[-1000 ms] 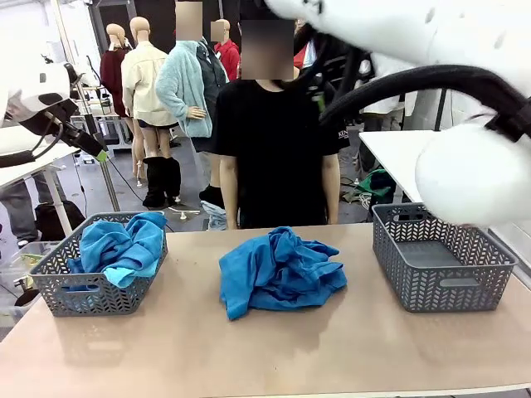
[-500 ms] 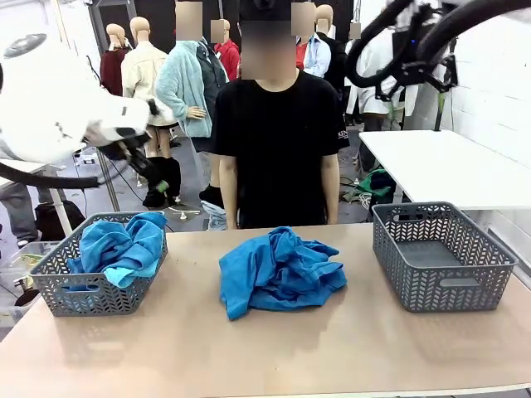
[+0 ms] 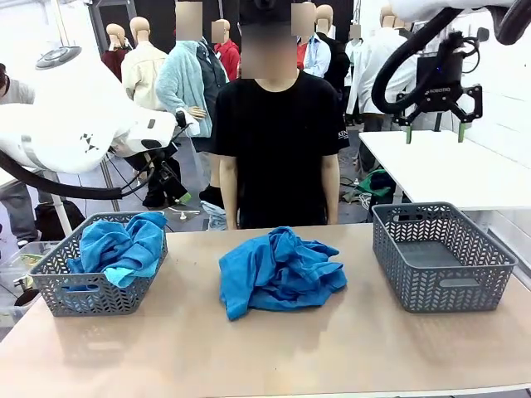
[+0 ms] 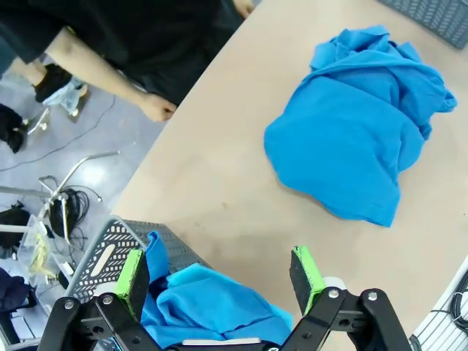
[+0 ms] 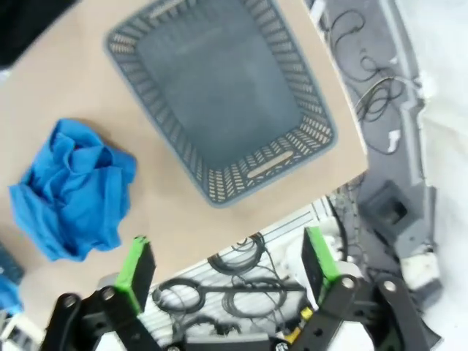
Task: Sort the tops and bottoms.
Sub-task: Lift clothes from the center of the table with your left hand.
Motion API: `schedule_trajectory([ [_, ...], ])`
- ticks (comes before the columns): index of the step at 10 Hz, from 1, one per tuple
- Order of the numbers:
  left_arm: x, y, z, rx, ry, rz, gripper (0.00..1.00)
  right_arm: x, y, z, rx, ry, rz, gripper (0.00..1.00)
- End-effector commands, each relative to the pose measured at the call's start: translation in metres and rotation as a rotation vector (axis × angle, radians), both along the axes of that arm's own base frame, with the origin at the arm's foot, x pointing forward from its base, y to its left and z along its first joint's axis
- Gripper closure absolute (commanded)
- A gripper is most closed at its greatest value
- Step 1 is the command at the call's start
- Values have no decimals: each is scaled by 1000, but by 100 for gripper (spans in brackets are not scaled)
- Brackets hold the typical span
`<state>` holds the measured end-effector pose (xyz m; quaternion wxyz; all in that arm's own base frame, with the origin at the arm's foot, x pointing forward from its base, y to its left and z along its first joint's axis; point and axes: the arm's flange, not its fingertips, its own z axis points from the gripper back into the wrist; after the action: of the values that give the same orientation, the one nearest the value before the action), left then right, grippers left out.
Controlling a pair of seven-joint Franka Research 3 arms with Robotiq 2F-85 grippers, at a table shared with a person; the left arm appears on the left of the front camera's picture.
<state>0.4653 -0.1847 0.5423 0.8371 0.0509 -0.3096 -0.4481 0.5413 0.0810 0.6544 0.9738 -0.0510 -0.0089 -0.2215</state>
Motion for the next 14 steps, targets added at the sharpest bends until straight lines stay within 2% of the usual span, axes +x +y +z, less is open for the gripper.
schedule_trajectory([
  [1, -2, -7, -1, 1, 2, -14, 0, -4, -8, -7, 6, -2, -11, 0],
  [2, -6, -18, -10, 0, -8, -57, 0, 1, -26, 0, 4, -27, -36, 0],
  [3, 7, -32, -22, -23, 27, -107, 0, 3, -51, -1, -24, -27, -75, 0],
  [5, 20, -67, -43, -37, 57, -159, 0, -20, -95, -27, -72, 33, -173, 0],
  [8, 22, -119, -70, -39, 106, -292, 0, -49, -151, -77, 84, 45, -296, 0],
  [9, 26, -128, -81, -42, 125, -313, 0, -44, -157, -91, 118, 47, -310, 0],
  [10, 30, -134, -86, -61, 117, -294, 0, -37, -153, -90, 156, 27, -328, 0],
  [11, 13, -135, -82, -29, 112, -265, 0, -39, -164, -76, 56, 87, -302, 0],
  [12, 13, -135, -82, -29, 112, -265, 0, -39, -164, -76, 56, 87, -302, 0],
  [14, 20, -153, -102, 12, 160, -297, 0, -39, -164, -76, 56, 87, -302, 0],
])
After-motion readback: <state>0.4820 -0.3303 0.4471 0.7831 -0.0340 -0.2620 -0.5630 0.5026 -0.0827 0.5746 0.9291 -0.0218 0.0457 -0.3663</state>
